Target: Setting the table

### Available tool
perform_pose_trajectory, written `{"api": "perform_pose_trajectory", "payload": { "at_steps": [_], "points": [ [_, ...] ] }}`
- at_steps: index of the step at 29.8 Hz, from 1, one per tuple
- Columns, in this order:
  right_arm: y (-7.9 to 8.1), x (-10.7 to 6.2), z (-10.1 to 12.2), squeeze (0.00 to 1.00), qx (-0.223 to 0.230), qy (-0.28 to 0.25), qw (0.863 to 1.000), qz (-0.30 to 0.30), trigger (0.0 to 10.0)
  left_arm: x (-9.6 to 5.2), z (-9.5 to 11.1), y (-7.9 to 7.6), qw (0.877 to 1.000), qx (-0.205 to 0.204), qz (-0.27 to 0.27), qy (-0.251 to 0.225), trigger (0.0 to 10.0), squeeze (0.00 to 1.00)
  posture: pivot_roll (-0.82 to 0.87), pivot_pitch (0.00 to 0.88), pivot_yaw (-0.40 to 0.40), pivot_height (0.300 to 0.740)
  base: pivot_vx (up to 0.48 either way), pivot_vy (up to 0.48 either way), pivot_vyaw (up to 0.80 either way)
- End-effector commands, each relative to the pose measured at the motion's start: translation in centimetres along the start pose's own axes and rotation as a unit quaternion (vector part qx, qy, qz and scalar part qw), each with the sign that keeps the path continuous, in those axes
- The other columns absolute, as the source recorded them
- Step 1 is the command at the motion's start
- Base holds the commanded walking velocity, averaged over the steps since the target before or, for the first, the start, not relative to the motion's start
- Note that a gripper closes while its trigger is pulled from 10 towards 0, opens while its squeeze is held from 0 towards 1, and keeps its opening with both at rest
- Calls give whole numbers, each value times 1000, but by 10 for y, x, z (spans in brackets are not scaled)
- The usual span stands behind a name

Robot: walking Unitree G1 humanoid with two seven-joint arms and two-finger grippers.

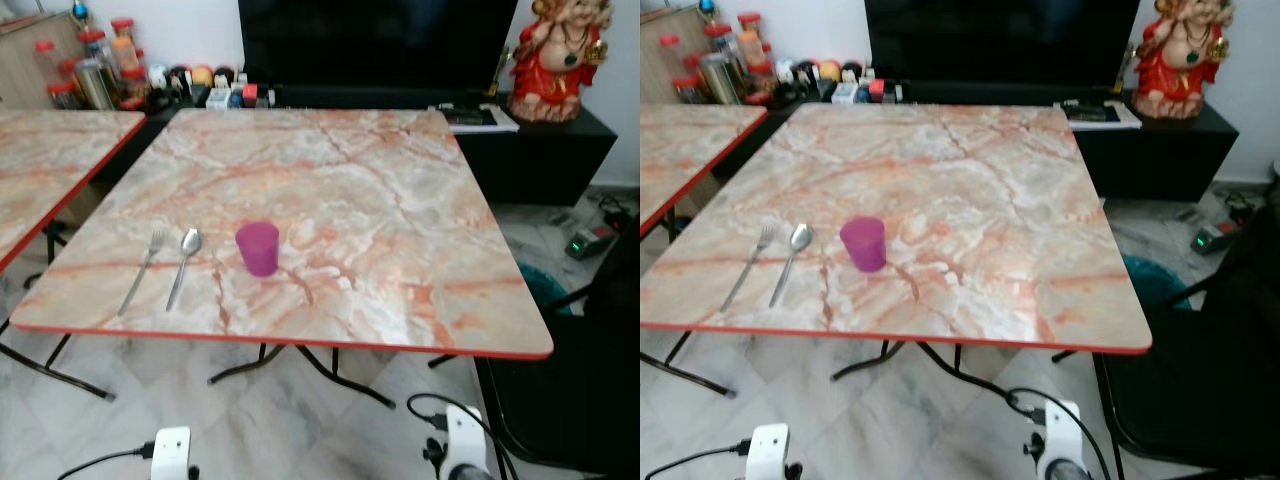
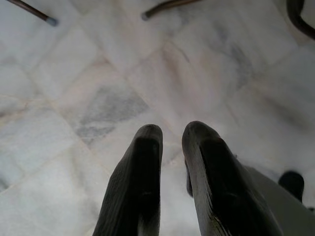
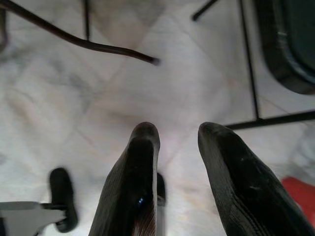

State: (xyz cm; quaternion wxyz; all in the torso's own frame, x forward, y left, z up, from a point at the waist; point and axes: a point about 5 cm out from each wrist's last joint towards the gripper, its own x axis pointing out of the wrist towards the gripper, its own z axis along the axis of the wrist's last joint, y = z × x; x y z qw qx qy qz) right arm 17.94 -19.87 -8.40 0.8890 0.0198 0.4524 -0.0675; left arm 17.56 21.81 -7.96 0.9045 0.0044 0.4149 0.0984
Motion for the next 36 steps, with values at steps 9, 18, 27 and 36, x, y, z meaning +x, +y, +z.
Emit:
{"api": "perform_pose_trajectory", "payload": {
  "at_steps": [9,18,27,36],
  "points": [
    [1,0,0,0,-3,4,1000,5,10000,-15,31,90,966,-29,231,-114,10000,0,50,0,-31,728,0,0,0],
    [1,1,3,0,-3,1,1000,5,10000,-60,129,146,840,-8,424,-338,10000,0,54,0,-38,728,0,0,0],
    [3,2,8,0,-2,-4,1000,10,10000,-109,252,120,758,18,378,-531,10000,0,62,0,-42,728,0,0,0],
    [4,0,-3,0,20,9,1000,7,10000,-110,326,3,826,16,42,-562,10000,0,54,0,-26,728,0,0,0]
  ]
}}
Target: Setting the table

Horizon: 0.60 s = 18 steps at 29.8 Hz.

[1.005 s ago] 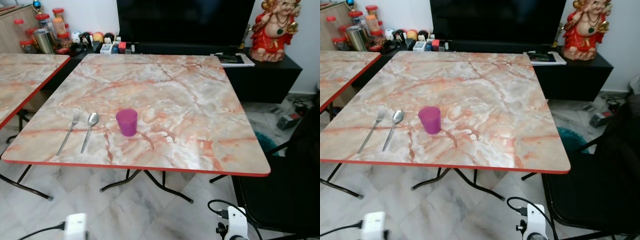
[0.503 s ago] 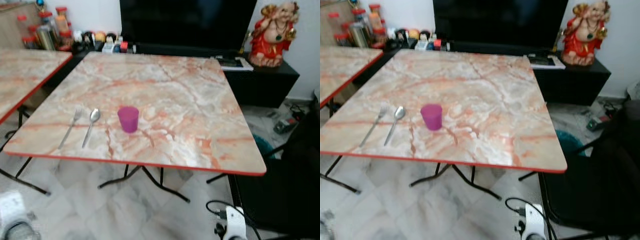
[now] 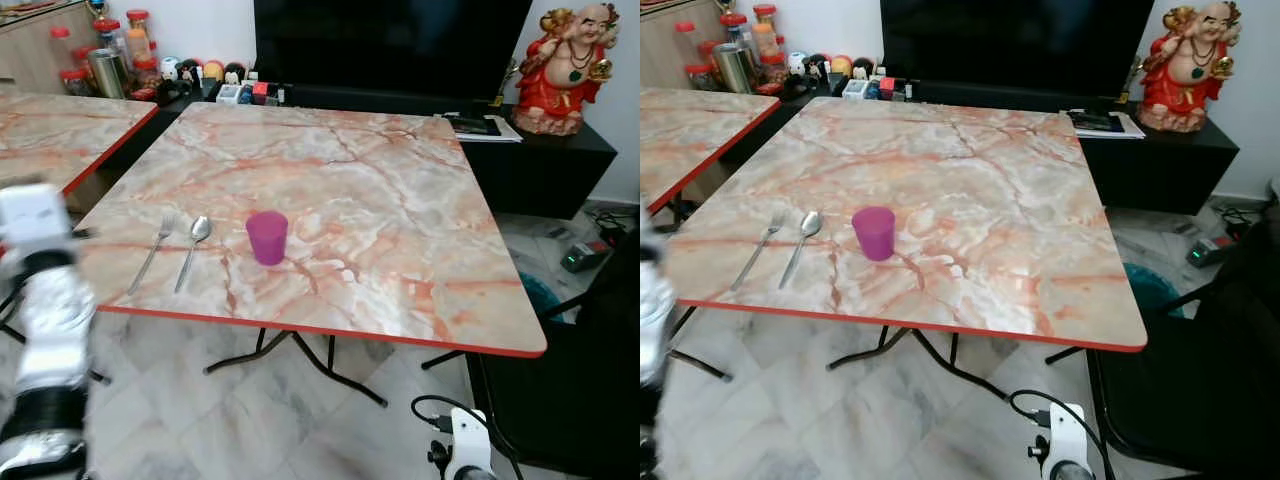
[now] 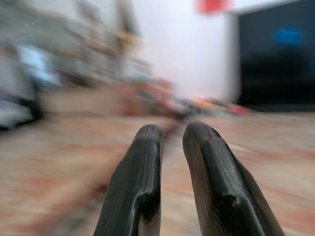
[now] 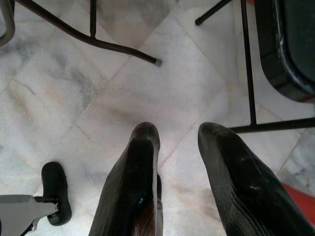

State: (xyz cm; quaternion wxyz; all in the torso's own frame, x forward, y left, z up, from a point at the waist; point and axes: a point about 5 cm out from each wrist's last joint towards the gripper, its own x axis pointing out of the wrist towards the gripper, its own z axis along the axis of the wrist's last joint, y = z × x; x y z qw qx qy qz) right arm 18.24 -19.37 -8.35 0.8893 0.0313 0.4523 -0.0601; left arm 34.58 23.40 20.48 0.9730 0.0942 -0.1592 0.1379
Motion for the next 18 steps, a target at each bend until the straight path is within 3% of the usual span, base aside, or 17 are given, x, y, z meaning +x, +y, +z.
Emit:
{"api": "perform_pose_trajectory", "payload": {
  "at_steps": [1,4,5,7,13,18],
  "points": [
    [-1,-1,-6,0,15,9,1000,-4,10000,9,10,-16,999,-14,-44,15,10000,0,54,0,-27,728,0,0,-619],
    [-1,-1,-8,0,17,11,1000,-5,10000,17,5,-36,995,-23,-78,61,10000,0,53,0,-23,728,0,0,-752],
    [-1,-1,-8,0,17,11,1000,-5,10000,17,5,-36,995,-23,-78,61,10000,0,53,0,-23,728,0,0,-744],
    [-2,-2,-8,0,16,11,1000,-7,10000,25,8,-48,990,-49,-93,90,10000,0,50,0,-23,728,0,0,-372],
    [-4,-1,-7,0,14,11,1000,-7,10000,31,18,-59,983,-72,-123,116,10000,0,48,0,-23,728,0,0,0],
    [-5,-1,-6,0,14,10,1000,-6,10000,32,22,-60,981,-66,-130,127,10000,0,50,0,-24,728,0,0,0]
  ]
}}
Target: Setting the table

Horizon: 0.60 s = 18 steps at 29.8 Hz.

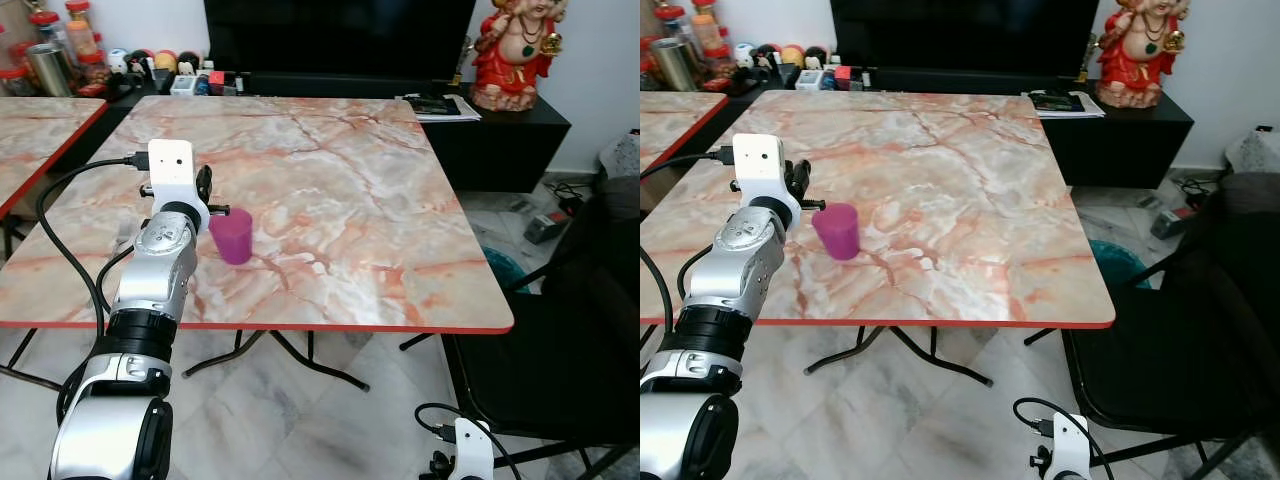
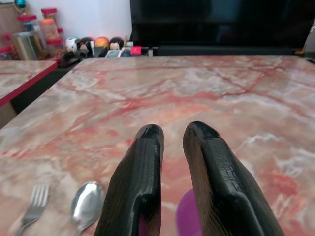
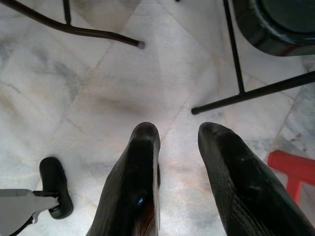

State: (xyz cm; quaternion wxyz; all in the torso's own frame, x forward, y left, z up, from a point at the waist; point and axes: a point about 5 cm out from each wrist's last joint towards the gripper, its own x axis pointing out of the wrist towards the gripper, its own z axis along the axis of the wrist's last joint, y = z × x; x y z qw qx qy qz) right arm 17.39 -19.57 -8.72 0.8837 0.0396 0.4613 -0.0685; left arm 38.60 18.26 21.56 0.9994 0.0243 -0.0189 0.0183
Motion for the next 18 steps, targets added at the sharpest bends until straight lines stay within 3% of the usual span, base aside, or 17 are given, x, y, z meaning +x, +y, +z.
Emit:
{"api": "perform_pose_trajectory", "payload": {
  "at_steps": [1,7,8,18],
  "points": [
    [-2,0,2,0,3,-1,1000,-1,10000,1,13,-2,1000,12,-10,-10,10000,0,50,0,-24,728,0,0,0],
    [-1,0,2,0,0,0,1000,2,10000,-4,12,6,999,15,18,-41,10000,0,42,0,-20,728,0,0,0],
    [0,0,1,0,0,0,1000,2,10000,-7,5,15,998,18,43,-37,10000,0,39,0,-18,728,0,-401,0],
    [0,0,0,0,-4,2,1000,3,10000,-8,8,22,997,39,50,-34,10000,0,40,0,-16,728,0,-398,0]
  ]
}}
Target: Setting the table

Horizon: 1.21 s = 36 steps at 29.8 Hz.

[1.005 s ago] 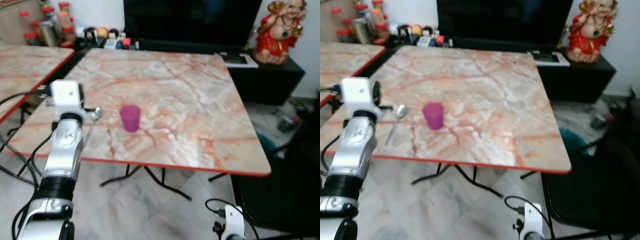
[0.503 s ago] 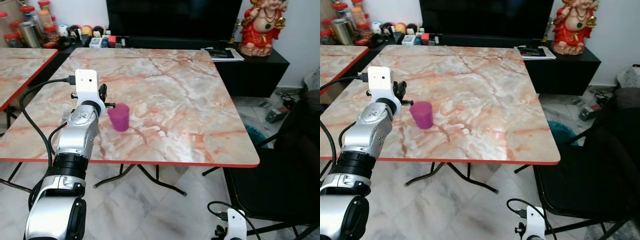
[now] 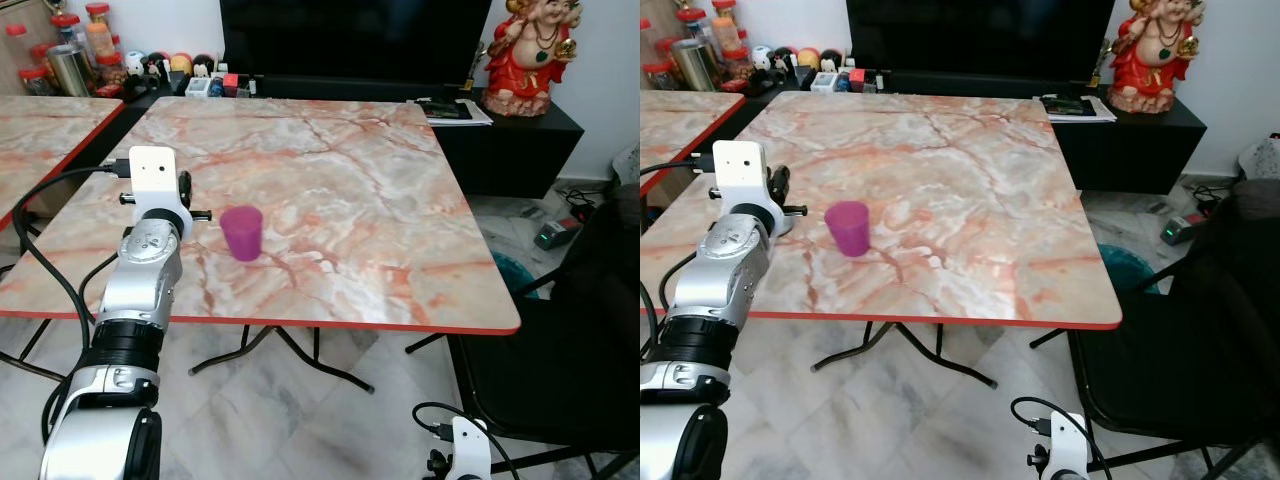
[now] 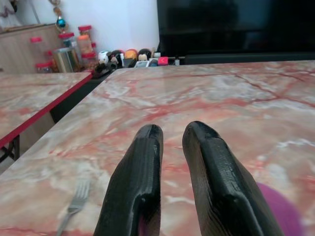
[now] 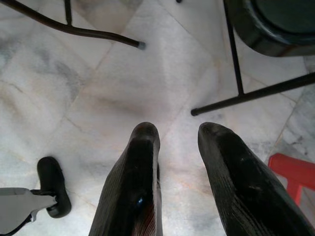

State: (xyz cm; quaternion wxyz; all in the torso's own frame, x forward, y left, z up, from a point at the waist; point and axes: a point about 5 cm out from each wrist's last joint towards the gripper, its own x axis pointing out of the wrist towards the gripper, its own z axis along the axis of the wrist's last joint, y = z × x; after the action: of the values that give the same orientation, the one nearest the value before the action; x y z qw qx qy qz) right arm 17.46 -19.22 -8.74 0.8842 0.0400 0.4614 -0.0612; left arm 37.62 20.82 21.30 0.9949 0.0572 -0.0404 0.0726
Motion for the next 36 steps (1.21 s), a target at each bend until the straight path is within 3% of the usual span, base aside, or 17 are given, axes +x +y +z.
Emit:
{"api": "perform_pose_trajectory", "payload": {
  "at_steps": [1,7,13,25,36],
  "points": [
    [-4,0,0,0,-1,1,1000,-4,10000,2,12,-1,1000,4,0,-13,10000,0,41,0,-17,728,0,-398,0],
    [-4,0,1,0,-2,1,1000,-5,10000,3,13,4,1000,3,10,-4,10000,0,40,0,-18,728,0,-263,0],
    [-5,0,2,0,-2,0,1000,-4,10000,3,15,11,999,-32,26,-10,10000,0,42,0,-20,728,0,0,0],
    [-2,0,2,0,-19,-1,1000,6,10000,1,18,30,997,-16,69,-3,10000,0,43,0,-16,728,119,0,151],
    [1,0,0,0,-14,2,1000,7,10000,2,24,33,997,-11,73,-5,10000,0,44,0,-8,728,300,0,60]
  ]
}}
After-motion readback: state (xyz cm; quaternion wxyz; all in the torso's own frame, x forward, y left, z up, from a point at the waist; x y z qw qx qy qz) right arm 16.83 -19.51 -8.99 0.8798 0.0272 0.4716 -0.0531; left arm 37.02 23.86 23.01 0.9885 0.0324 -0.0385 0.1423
